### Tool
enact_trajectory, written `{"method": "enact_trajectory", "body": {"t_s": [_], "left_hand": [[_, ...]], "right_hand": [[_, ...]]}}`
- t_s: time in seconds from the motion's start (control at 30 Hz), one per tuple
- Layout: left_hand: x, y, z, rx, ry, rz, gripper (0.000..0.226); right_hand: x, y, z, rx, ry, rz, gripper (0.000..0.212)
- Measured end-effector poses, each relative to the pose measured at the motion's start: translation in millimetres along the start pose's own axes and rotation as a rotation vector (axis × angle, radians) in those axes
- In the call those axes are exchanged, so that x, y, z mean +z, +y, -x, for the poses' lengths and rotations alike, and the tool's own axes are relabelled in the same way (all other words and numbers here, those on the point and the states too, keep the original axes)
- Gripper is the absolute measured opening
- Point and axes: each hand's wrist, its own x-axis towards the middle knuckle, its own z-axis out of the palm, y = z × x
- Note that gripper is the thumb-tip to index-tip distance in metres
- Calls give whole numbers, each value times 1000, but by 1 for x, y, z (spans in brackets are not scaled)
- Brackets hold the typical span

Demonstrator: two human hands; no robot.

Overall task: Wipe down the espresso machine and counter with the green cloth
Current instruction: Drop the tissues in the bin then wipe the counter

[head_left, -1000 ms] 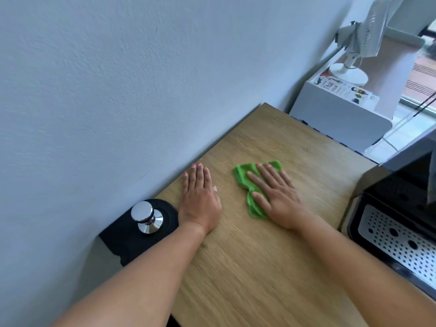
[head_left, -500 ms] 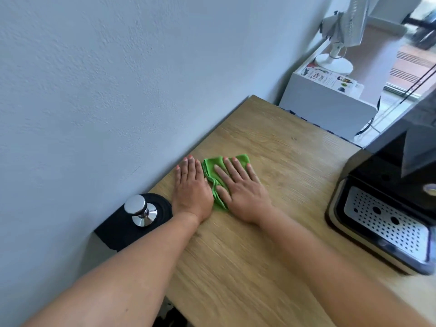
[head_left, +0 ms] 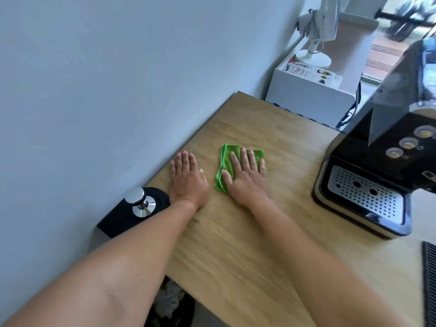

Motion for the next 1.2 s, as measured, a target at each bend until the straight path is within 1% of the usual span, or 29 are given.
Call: {"method": "enact_trajectory", "body": {"t_s": [0.1, 0.17, 0.23, 0.3, 0.33, 0.43, 0.47, 0.5, 0.53, 0.6, 0.7, 0.77, 0.8, 0.87, 0.97, 1.03, 1.07, 1.1, 1.2], "left_hand": [[-6, 1, 3, 22, -35, -2, 62], [-9, 0, 4, 8, -63, -25, 62], [-13, 3, 9, -17, -116, -35, 63], [-16, 13, 21, -14, -162, -32, 64], [-17, 20, 32, 18, -179, -31, 65], [-6, 36, 61, 148, -183, -27, 65], [-3, 43, 72, 198, -181, -27, 65], [-2, 46, 79, 231, -180, -29, 65], [-1, 50, 85, 254, -183, -33, 65], [-2, 50, 90, 269, -184, -32, 66], [0, 53, 99, 289, -182, -27, 67], [1, 62, 113, 350, -185, -18, 66], [2, 69, 121, 400, -192, -11, 66], [5, 82, 136, 497, -210, 3, 65], [9, 101, 156, 615, -238, -6, 64], [12, 110, 165, 647, -234, -14, 64], [13, 112, 167, 645, -221, -8, 64], [14, 113, 169, 648, -206, -6, 64], [17, 111, 168, 650, -185, -3, 64]], "right_hand": [[10, 0, 94, -180, 8, 3, 67], [13, 26, 151, -232, -10, 29, 64], [8, 65, 185, -149, -32, 74, 66], [1, 93, 194, 19, -34, 99, 71], [-2, 100, 194, 121, -30, 95, 72], [2, 86, 169, 333, -6, 34, 74], [5, 76, 169, 377, 7, 7, 74], [8, 64, 170, 379, 10, -2, 74], [11, 52, 180, 349, 5, -4, 73], [18, 33, 209, 209, -3, 0, 71], [27, 35, 278, 5, -6, 9, 70], [34, 59, 320, -2, 36, 16, 71], [35, 75, 334, 54, 61, 23, 71], [32, 106, 342, 236, 115, 25, 73], [20, 135, 308, 541, 101, -21, 77], [14, 140, 278, 673, 91, -55, 78], [11, 136, 266, 682, 81, -67, 79], [12, 130, 261, 651, 70, -75, 80], [18, 101, 278, 398, 37, -45, 80]]}}
